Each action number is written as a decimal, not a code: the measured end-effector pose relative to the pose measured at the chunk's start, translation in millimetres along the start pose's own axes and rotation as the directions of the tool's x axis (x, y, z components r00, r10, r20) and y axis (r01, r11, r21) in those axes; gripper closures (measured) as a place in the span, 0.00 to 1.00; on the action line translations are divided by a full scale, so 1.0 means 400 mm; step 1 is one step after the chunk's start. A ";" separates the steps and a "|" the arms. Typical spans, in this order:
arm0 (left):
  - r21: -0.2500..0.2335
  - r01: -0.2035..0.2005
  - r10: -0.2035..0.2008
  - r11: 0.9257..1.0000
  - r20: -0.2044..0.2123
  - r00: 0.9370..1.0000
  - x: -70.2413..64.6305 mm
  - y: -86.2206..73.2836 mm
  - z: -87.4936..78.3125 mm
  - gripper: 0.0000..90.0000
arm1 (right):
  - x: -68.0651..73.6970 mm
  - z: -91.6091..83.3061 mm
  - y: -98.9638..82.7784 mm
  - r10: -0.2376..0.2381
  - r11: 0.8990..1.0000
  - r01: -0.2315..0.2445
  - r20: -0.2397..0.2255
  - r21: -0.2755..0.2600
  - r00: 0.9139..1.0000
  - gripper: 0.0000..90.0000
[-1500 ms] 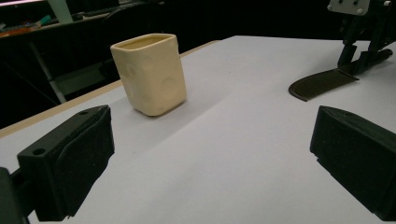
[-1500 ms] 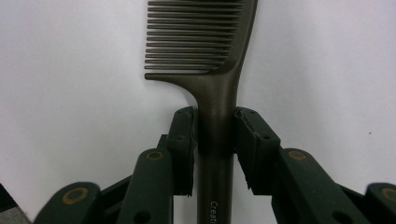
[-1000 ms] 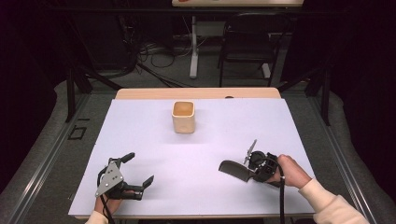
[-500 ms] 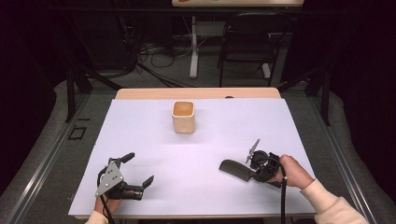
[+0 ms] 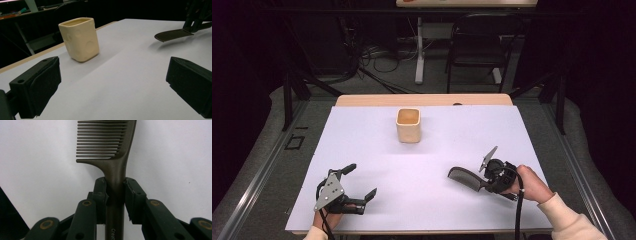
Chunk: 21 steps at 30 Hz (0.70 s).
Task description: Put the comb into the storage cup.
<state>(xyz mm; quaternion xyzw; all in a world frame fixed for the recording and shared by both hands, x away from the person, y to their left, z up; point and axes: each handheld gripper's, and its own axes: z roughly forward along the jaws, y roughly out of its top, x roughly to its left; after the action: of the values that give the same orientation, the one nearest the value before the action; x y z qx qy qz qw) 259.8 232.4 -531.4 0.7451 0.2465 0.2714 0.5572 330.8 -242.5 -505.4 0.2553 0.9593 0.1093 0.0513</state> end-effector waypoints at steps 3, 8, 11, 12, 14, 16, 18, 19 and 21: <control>0.002 0.000 0.000 1.000 0.001 1.000 0.000 0.000 0.000 0.00 | 0.000 -0.008 0.000 0.016 1.000 -0.016 0.001 -0.017 1.000 0.80; 0.000 -0.002 0.002 1.000 -0.001 1.000 0.000 0.000 0.000 0.00 | -0.003 -0.027 -0.002 0.024 0.999 -0.024 0.000 -0.037 1.000 0.80; 0.000 -0.001 0.001 1.000 0.000 1.000 0.000 0.000 0.000 0.00 | -0.003 -0.031 -0.006 0.039 0.997 -0.039 -0.001 -0.064 0.999 0.80; 0.000 -0.001 0.001 1.000 0.001 1.000 0.000 0.000 0.000 0.00 | -0.005 -0.032 -0.007 0.035 0.997 -0.035 0.000 -0.069 0.999 0.81; -0.001 -0.002 0.002 1.000 -0.001 1.000 0.000 0.000 0.000 0.00 | -0.006 -0.036 -0.008 0.040 0.996 -0.040 0.003 -0.083 0.999 0.81; -0.001 -0.001 0.001 1.000 -0.003 1.000 0.000 0.000 0.000 0.00 | -0.007 -0.042 -0.009 0.047 0.995 -0.047 0.000 -0.085 0.999 0.80; 0.000 0.000 0.000 1.000 -0.002 1.000 0.000 0.000 0.001 0.00 | -0.008 -0.045 -0.010 0.051 0.993 -0.051 0.001 -0.104 0.999 0.81; 0.001 -0.001 0.001 1.000 -0.002 1.000 0.000 0.000 0.001 0.00 | -0.008 -0.046 -0.011 0.055 0.992 -0.054 0.005 -0.110 0.998 0.80; 0.000 -0.003 0.003 1.000 -0.004 1.000 0.000 0.000 0.000 0.00 | -0.008 -0.048 -0.013 0.053 0.992 -0.053 0.004 -0.116 0.999 0.80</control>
<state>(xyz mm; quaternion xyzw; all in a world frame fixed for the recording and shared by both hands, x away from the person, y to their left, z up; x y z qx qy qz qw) 259.8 232.2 -531.3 0.7448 0.2466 0.2737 0.5564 328.3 -252.1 -487.9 0.2776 0.9440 0.1654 0.0665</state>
